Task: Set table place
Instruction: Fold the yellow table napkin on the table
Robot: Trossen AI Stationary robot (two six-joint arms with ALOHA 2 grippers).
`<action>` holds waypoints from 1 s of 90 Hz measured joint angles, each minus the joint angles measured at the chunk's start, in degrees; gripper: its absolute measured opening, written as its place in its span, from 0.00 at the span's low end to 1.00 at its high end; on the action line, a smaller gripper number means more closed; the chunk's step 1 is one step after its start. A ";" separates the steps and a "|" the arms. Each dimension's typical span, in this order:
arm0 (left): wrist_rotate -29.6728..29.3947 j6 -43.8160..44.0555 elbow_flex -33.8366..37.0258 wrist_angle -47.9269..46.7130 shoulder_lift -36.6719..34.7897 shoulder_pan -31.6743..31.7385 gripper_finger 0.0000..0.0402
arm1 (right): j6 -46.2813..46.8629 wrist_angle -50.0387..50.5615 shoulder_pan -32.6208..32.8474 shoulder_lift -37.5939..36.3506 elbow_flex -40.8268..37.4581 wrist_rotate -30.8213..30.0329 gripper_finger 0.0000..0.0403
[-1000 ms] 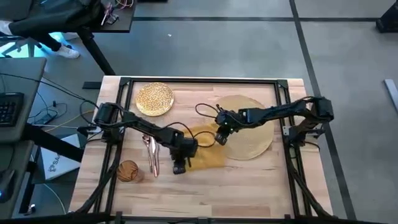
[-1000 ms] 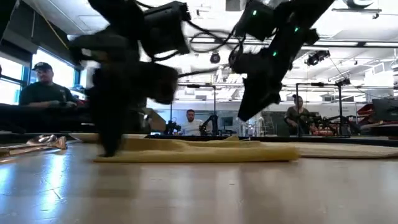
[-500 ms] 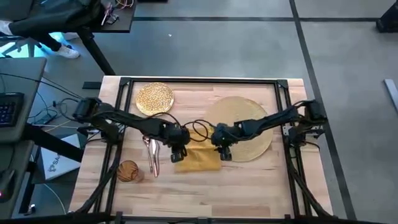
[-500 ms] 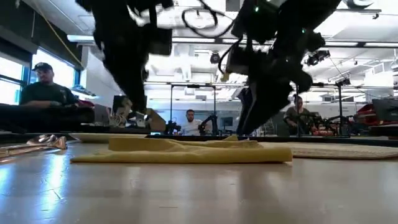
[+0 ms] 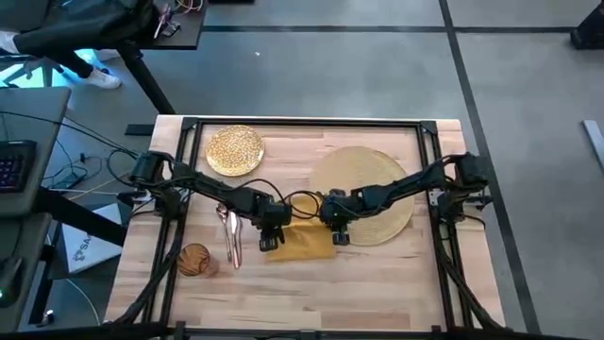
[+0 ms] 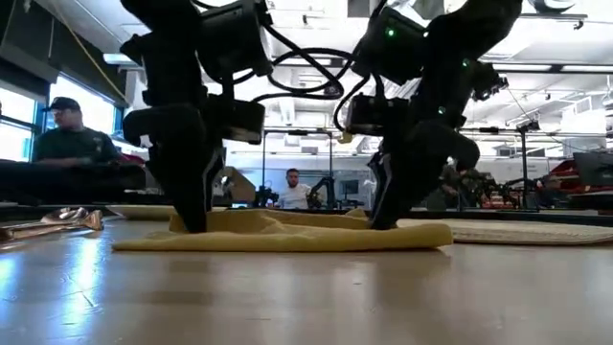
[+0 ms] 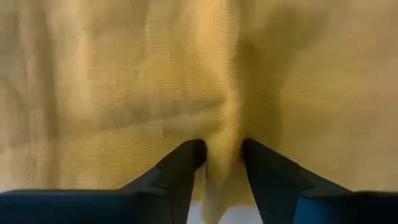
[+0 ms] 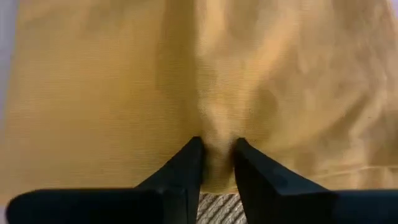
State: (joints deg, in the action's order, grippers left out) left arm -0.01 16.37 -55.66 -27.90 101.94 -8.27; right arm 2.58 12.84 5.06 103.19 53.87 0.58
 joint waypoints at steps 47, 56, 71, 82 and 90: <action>1.03 0.95 0.09 0.36 0.06 0.00 0.21 | -1.14 2.69 4.61 0.48 1.55 -5.17 0.40; 0.99 0.97 0.11 0.47 0.08 0.00 0.21 | -1.12 1.63 5.13 2.23 1.72 -5.70 0.33; 2.58 -0.01 -0.53 -0.90 -0.33 0.00 0.15 | -1.12 2.26 5.27 2.51 2.45 -5.95 0.14; 2.77 -2.41 -2.93 -5.58 -1.56 0.00 0.02 | -1.79 7.29 5.01 0.94 4.93 -5.86 0.02; 2.68 -3.88 -5.33 -9.98 -3.01 0.02 0.02 | -1.11 13.41 4.19 -0.29 8.54 -5.19 0.02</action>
State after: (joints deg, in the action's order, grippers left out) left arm 2.67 12.50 -60.99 -37.88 98.93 -8.25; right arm 1.48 26.26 9.25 102.90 62.41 -4.61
